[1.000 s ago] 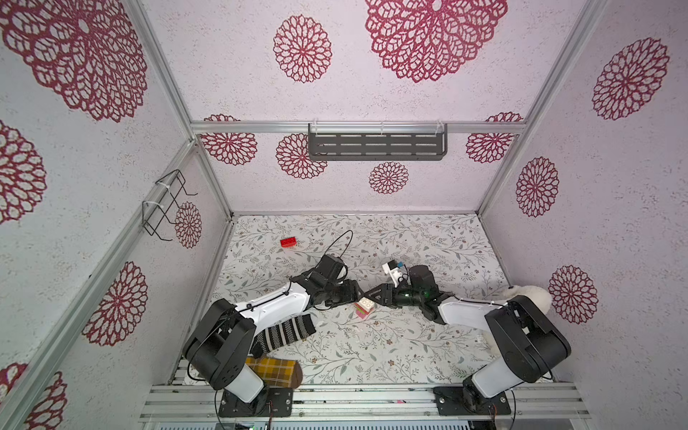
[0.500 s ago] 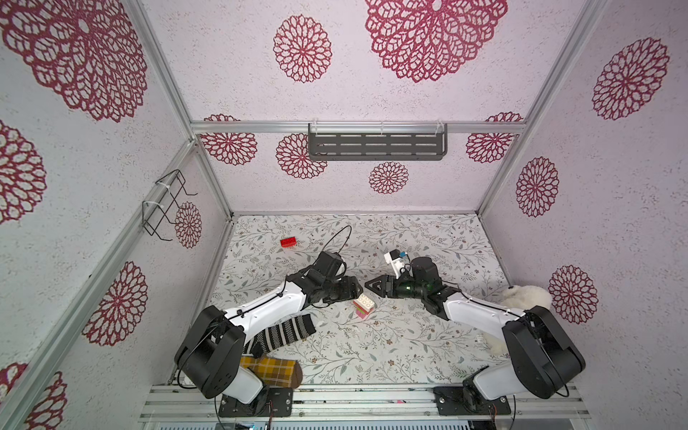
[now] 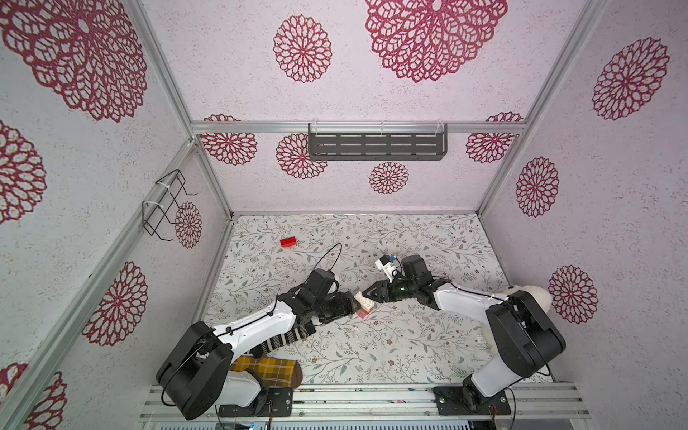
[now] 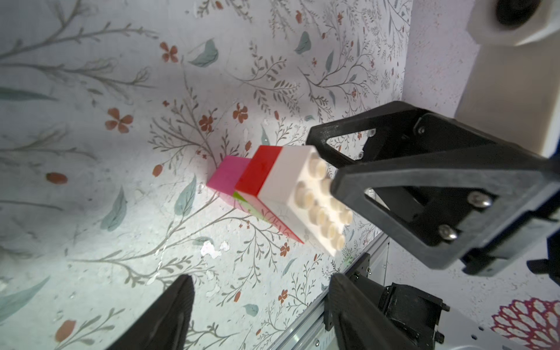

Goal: Assemble an ice cream with lego
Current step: Adjust the lego brick from the lego brick.

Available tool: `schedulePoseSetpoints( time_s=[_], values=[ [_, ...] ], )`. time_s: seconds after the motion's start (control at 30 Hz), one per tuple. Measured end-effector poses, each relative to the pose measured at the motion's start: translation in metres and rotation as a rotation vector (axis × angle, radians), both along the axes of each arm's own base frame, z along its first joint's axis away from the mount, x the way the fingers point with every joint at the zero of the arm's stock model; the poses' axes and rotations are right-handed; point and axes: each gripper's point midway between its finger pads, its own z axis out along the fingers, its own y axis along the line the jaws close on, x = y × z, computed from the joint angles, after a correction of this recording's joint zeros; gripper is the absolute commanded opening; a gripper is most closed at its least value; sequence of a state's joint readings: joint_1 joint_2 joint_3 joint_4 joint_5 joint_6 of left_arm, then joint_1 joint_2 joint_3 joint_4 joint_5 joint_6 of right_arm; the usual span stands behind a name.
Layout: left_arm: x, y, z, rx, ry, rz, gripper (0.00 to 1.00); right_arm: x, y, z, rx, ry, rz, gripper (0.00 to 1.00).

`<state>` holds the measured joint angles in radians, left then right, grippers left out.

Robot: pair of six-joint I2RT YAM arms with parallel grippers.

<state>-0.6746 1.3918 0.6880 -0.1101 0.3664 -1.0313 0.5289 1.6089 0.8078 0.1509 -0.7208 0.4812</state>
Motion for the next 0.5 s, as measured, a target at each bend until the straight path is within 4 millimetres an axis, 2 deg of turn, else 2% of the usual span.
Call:
schedulePoseSetpoints(
  time_s=[0.1, 0.23, 0.37, 0.5],
  values=[
    [0.002, -0.004, -0.005, -0.061, 0.007, 0.047, 0.80, -0.005, 0.004, 0.003, 0.037, 0.017, 0.029, 0.53],
    [0.011, -0.017, 0.011, -0.138, -0.049, 0.073, 0.81, -0.011, 0.002, 0.003, 0.081, 0.041, 0.045, 0.53],
    [0.018, -0.020, 0.021, -0.190, -0.078, 0.112, 0.77, -0.012, -0.001, 0.001, 0.098, 0.064, 0.040, 0.53],
    [0.021, -0.021, 0.013, -0.220, -0.058, 0.153, 0.70, -0.012, -0.001, 0.004, 0.118, 0.067, 0.038, 0.50]
  ],
)
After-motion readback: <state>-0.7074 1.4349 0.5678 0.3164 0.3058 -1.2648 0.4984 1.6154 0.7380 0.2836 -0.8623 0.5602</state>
